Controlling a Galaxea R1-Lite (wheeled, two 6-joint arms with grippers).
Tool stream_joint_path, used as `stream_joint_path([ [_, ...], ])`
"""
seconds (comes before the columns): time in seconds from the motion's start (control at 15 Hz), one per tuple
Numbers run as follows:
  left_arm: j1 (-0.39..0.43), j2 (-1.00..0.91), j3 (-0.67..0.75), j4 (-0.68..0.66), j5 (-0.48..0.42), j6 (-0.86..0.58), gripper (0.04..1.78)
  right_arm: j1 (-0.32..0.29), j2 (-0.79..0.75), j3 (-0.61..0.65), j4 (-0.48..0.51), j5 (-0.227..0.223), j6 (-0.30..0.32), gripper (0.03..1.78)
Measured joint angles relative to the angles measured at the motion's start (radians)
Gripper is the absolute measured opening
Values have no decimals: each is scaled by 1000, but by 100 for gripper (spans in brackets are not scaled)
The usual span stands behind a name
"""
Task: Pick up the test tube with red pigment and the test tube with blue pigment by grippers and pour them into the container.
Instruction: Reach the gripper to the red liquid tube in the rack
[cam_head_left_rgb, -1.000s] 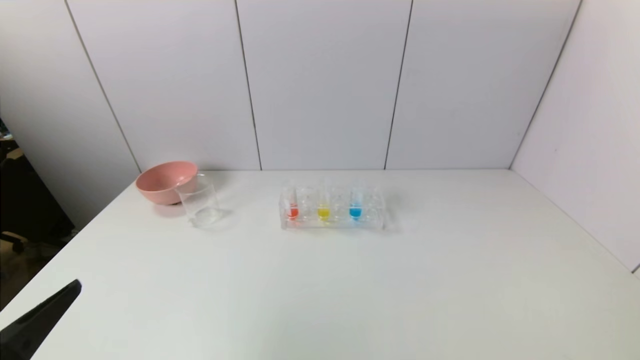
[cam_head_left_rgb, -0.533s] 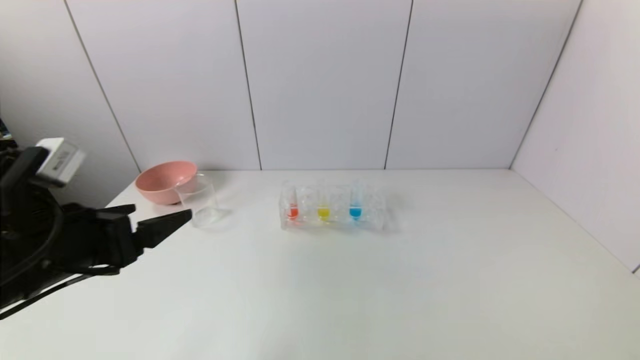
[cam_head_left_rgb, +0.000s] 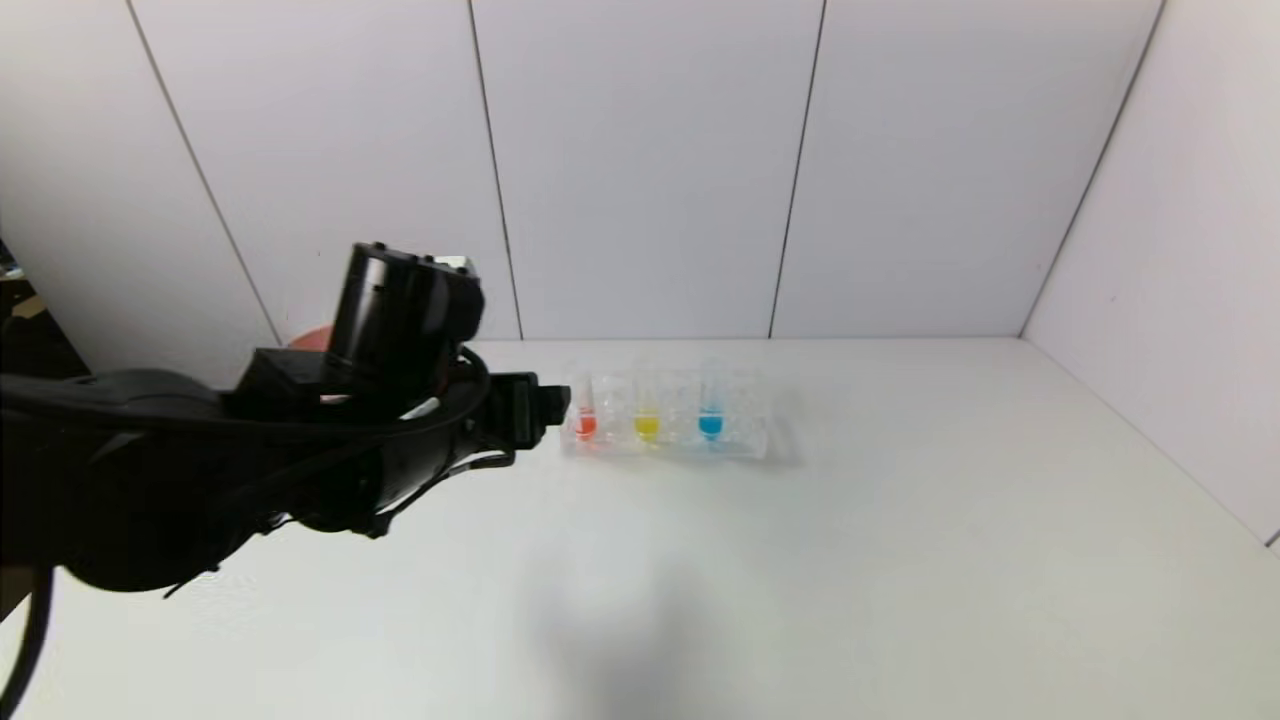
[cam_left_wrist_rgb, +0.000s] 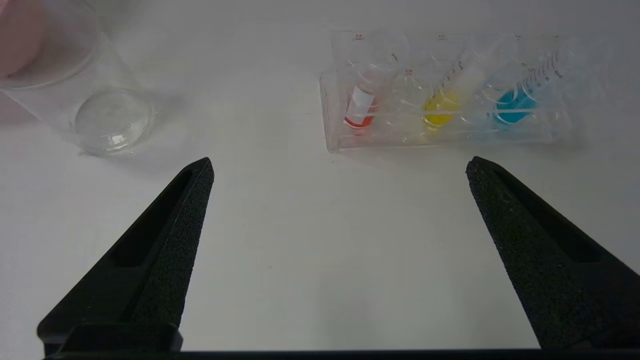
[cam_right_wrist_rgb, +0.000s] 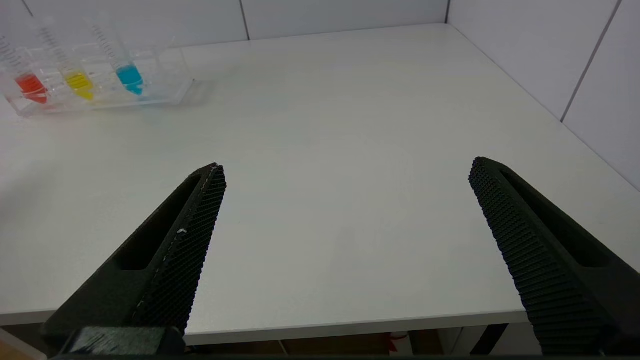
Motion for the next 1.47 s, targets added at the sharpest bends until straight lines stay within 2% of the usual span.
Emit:
stream_joint_path([
  [0.13,-43,84,-97,86,85,-72,176,0,0,0,0,0,0,177],
  [0.27,-72,157,-163,109,149,-99,176,0,0,0,0,0,0,177],
  [0.6,-88,267,-224,79,188,-98,176,0,0,0,0,0,0,177],
  [0.87,-64,358,-254,-16,227,-55,176,0,0,0,0,0,0,177],
  [1.27,-14,479,-262,-332,223,139,176,0,0,0,0,0,0,177],
  [1.47,-11,514,-259,-388,221,151,176,0,0,0,0,0,0,177],
])
